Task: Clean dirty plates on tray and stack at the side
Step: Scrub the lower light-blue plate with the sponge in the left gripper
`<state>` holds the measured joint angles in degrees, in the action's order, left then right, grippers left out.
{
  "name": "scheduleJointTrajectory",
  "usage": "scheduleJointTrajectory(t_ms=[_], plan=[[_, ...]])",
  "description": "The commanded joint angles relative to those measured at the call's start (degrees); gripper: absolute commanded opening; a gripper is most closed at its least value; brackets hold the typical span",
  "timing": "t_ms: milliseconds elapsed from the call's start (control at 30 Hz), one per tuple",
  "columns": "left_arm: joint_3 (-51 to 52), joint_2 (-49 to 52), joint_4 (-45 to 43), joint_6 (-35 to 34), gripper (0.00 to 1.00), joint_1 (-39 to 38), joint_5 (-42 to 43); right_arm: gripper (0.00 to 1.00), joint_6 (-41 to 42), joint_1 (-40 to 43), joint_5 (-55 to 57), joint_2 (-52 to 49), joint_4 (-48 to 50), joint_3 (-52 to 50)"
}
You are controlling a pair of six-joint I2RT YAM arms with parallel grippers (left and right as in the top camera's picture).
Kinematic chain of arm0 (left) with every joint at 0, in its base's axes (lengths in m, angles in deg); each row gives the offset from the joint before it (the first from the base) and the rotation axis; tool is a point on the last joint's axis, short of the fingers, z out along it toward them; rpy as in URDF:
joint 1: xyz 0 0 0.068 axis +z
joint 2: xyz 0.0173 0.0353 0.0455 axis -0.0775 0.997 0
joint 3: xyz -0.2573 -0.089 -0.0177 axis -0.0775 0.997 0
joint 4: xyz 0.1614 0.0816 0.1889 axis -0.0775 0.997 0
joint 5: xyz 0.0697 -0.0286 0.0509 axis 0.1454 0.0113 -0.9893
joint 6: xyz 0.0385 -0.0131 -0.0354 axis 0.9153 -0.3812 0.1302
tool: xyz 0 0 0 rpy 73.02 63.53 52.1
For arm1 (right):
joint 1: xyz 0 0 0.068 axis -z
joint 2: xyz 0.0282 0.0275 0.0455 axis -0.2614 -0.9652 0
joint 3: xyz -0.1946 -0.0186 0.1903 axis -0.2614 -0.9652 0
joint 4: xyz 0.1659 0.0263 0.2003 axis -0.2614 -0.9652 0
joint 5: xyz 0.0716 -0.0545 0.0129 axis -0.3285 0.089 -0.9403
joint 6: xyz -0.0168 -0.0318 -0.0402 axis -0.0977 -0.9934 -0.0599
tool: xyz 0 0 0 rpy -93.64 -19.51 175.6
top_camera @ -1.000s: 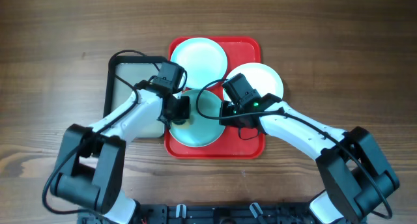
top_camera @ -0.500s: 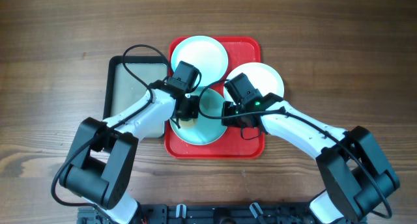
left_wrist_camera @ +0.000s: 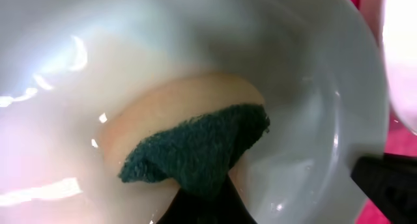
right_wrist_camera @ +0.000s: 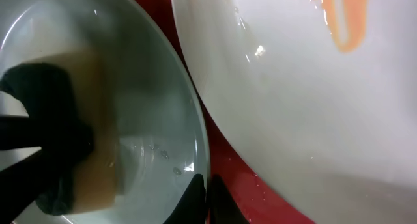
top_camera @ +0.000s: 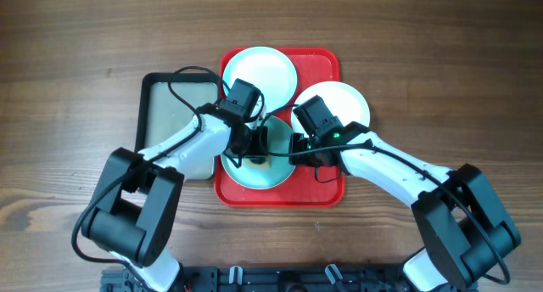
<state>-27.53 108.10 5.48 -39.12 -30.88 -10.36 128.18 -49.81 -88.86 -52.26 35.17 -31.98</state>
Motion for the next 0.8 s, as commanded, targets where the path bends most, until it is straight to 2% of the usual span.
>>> scheduleJointTrajectory(t_ms=[0, 133, 267, 367, 467, 600, 767], plan=[[3.02, 4.28, 1.09, -1.05, 0.04, -2.12, 9.14, 0.04, -0.94, -1.18, -7.65, -0.70, 1.90, 0.55], [2.60, 3.89, 0.31, -1.03, 0.04, -1.95, 11.19, 0.04, -0.96, -1.18, -7.63, -0.70, 1.90, 0.55], [-1.95, -2.84, 2.34, 0.70, 0.04, -0.76, 10.38, 0.05, -0.94, -1.18, -7.63, -0.70, 1.90, 0.55], [-3.02, -11.02, 2.89, 0.68, 0.04, -0.68, -3.02, 0.04, -0.94, -1.18, -7.63, -0.70, 1.90, 0.55], [-2.95, -12.02, 5.68, 0.66, 0.04, -0.68, -11.67, 0.04, -0.94, -1.18, -7.63, -0.70, 1.90, 0.55], [-1.88, -11.15, 6.38, 0.02, 0.04, -0.83, -11.80, 0.05, -0.90, -1.18, -7.63, -0.70, 1.90, 0.55], [-1.79, -10.49, 6.40, 0.02, 0.04, -1.09, -3.85, 0.04, -0.76, -1.18, -7.61, -0.70, 1.49, 0.55]])
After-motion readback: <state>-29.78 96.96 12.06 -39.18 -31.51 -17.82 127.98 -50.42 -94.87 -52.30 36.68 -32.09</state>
